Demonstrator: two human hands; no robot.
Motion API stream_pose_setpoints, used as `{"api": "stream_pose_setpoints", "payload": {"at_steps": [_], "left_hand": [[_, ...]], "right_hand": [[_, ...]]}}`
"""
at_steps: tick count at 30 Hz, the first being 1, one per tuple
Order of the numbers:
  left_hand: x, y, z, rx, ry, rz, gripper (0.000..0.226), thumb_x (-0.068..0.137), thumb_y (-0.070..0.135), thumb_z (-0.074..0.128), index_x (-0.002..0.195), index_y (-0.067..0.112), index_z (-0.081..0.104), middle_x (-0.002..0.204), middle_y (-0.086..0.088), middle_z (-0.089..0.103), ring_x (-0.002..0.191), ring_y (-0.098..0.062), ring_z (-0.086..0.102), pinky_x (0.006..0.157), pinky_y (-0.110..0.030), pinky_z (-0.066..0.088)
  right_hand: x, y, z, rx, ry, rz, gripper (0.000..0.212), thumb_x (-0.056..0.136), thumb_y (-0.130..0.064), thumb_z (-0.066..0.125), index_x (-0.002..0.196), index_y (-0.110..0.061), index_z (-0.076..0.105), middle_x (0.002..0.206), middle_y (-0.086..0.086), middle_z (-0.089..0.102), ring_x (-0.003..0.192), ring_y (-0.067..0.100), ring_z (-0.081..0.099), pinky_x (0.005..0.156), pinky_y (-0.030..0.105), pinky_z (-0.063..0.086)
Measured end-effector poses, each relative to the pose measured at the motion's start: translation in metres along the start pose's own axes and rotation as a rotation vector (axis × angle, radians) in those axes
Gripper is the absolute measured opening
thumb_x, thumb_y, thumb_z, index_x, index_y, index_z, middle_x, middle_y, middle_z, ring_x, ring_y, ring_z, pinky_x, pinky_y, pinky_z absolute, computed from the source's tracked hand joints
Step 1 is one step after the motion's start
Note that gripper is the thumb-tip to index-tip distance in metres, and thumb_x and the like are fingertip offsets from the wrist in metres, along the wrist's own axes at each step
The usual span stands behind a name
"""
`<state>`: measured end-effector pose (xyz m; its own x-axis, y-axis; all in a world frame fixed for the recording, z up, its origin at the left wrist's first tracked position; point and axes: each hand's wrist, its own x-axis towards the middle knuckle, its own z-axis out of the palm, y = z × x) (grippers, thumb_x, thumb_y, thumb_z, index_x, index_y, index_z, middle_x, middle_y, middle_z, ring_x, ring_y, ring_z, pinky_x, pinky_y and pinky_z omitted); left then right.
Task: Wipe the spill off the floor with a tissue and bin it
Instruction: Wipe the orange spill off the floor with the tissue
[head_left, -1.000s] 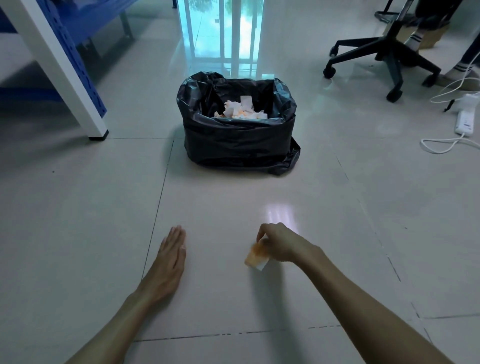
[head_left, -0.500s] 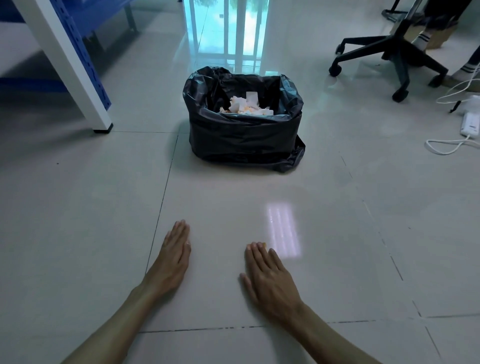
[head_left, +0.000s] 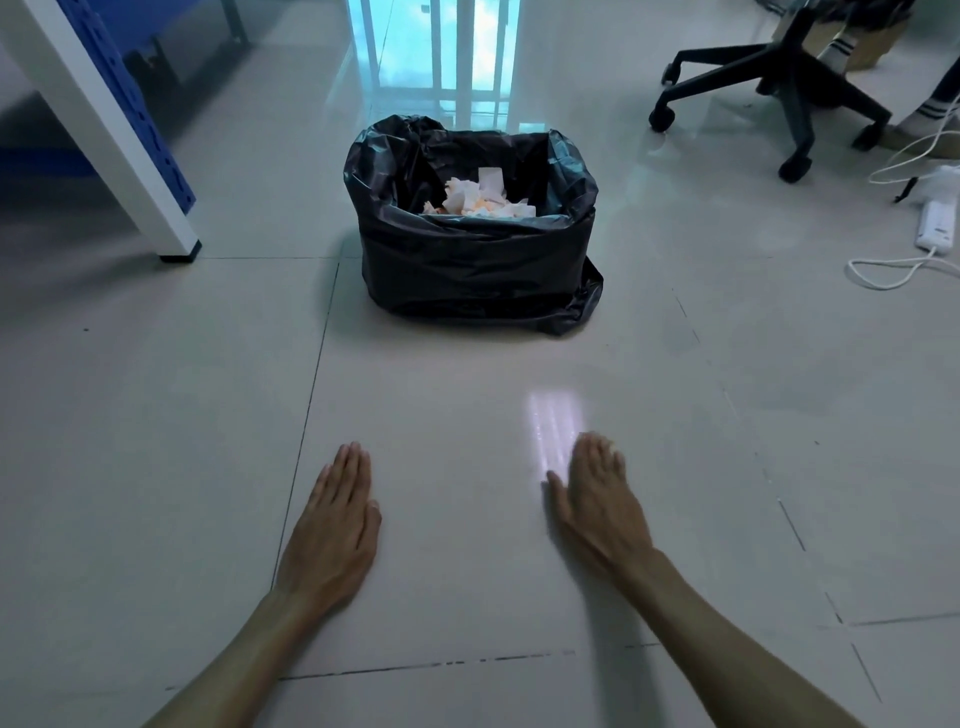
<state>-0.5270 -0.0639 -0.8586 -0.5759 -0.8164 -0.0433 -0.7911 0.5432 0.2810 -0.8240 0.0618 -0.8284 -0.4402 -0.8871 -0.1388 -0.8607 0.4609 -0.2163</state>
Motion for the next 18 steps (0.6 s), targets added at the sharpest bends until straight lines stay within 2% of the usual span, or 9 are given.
{"api": "stream_pose_setpoints", "payload": {"at_steps": [4,6,9,11,13,16,18], "left_hand": [[0.002,-0.004,0.001,0.007,-0.006,0.010,0.065,0.094,0.042,0.000,0.151,0.012,-0.013,0.162,-0.002,-0.015,0.149,-0.009,-0.016,0.123,-0.031,-0.004],[0.002,-0.005,0.001,0.011,-0.012,0.023,0.066,0.094,0.042,-0.001,0.151,0.012,-0.012,0.162,-0.004,-0.014,0.150,-0.011,-0.014,0.124,-0.033,-0.002],[0.002,-0.005,-0.001,-0.012,-0.020,0.036,0.066,0.094,0.042,0.001,0.152,0.011,-0.008,0.163,-0.004,-0.011,0.150,-0.011,-0.011,0.124,-0.036,0.003],[0.001,-0.006,-0.001,-0.027,-0.017,0.020,0.066,0.094,0.042,0.002,0.152,0.012,-0.008,0.163,-0.003,-0.011,0.150,-0.010,-0.011,0.124,-0.036,0.004],[0.000,-0.006,-0.001,-0.044,-0.015,0.016,0.065,0.095,0.043,0.003,0.152,0.014,-0.010,0.163,-0.001,-0.012,0.150,-0.008,-0.012,0.124,-0.035,0.002],[0.000,-0.004,-0.001,-0.048,-0.010,0.016,0.064,0.096,0.041,0.006,0.151,0.014,-0.011,0.162,0.000,-0.013,0.149,-0.008,-0.013,0.124,-0.033,0.001],[0.000,-0.003,-0.001,-0.039,-0.009,0.020,0.064,0.096,0.040,0.007,0.150,0.013,-0.011,0.162,-0.001,-0.013,0.150,-0.009,-0.013,0.124,-0.034,0.001]], "right_hand": [[-0.008,-0.101,0.024,0.002,-0.085,-0.421,0.074,0.103,-0.047,0.028,0.151,0.006,0.011,0.159,0.026,0.009,0.149,0.035,0.007,0.122,0.041,-0.004],[-0.025,-0.135,0.041,-0.055,-0.124,-0.640,0.073,0.102,-0.048,0.027,0.151,0.004,0.012,0.159,0.025,0.015,0.149,0.034,0.009,0.122,0.044,0.000],[-0.042,-0.133,0.052,-0.083,-0.110,-0.749,0.068,0.102,-0.046,0.028,0.152,-0.001,0.018,0.159,0.019,0.023,0.149,0.029,0.016,0.122,0.043,0.012],[-0.037,-0.103,0.042,-0.086,-0.067,-0.714,0.064,0.102,-0.045,0.029,0.152,-0.006,0.023,0.159,0.014,0.026,0.148,0.026,0.019,0.122,0.040,0.015],[-0.028,-0.060,0.025,-0.098,-0.025,-0.572,0.063,0.103,-0.046,0.026,0.153,-0.008,0.021,0.160,0.010,0.020,0.149,0.023,0.017,0.123,0.037,0.011],[-0.019,0.023,0.002,-0.094,0.042,-0.230,0.063,0.103,-0.046,0.024,0.154,-0.010,0.016,0.162,0.006,0.014,0.150,0.019,0.011,0.122,0.033,0.004],[-0.023,0.073,-0.012,-0.055,0.070,-0.005,0.063,0.103,-0.045,0.023,0.154,-0.008,0.016,0.161,0.010,0.017,0.150,0.020,0.013,0.123,0.036,0.008]]}}
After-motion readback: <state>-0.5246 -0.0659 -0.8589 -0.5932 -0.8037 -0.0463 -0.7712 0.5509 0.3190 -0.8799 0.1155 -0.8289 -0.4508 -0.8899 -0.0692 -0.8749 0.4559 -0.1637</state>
